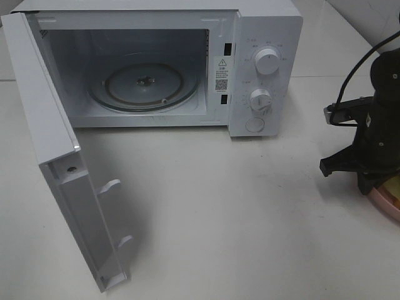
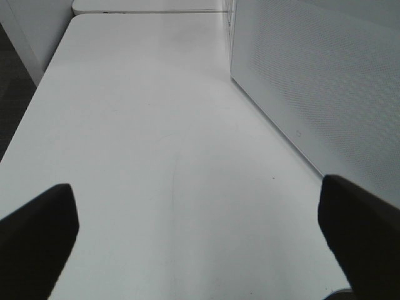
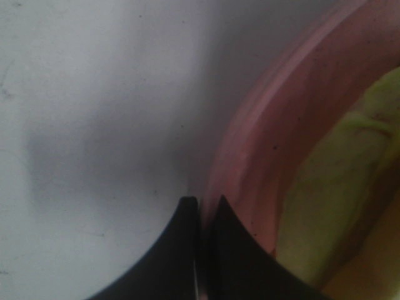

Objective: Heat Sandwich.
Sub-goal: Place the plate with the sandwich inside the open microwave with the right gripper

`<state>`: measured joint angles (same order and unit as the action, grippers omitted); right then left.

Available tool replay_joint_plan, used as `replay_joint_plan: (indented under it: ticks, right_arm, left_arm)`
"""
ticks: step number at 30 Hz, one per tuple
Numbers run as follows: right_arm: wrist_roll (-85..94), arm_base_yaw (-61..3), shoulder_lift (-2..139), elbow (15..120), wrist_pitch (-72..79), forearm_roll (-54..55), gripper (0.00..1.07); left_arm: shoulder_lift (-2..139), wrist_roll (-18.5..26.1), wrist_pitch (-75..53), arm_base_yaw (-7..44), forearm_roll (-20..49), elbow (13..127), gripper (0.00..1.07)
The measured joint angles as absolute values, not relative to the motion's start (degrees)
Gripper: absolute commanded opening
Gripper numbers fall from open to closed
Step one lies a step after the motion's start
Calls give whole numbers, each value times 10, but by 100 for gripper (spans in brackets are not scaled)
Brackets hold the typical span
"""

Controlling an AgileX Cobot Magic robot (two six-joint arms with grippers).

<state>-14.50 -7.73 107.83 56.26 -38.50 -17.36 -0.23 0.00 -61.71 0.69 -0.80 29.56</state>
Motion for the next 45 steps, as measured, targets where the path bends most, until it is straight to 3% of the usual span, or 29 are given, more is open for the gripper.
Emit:
replay_joint_plan:
  ticks: [19, 45]
  right_arm:
    - [-189, -175, 1023, 557, -474, -240, 0]
    - [-188, -341, 854, 423, -503, -213, 0]
  left_arm:
    - [-2, 0, -617, 7, -8, 296, 100]
    - [-2, 0, -617, 7, -8, 296, 100]
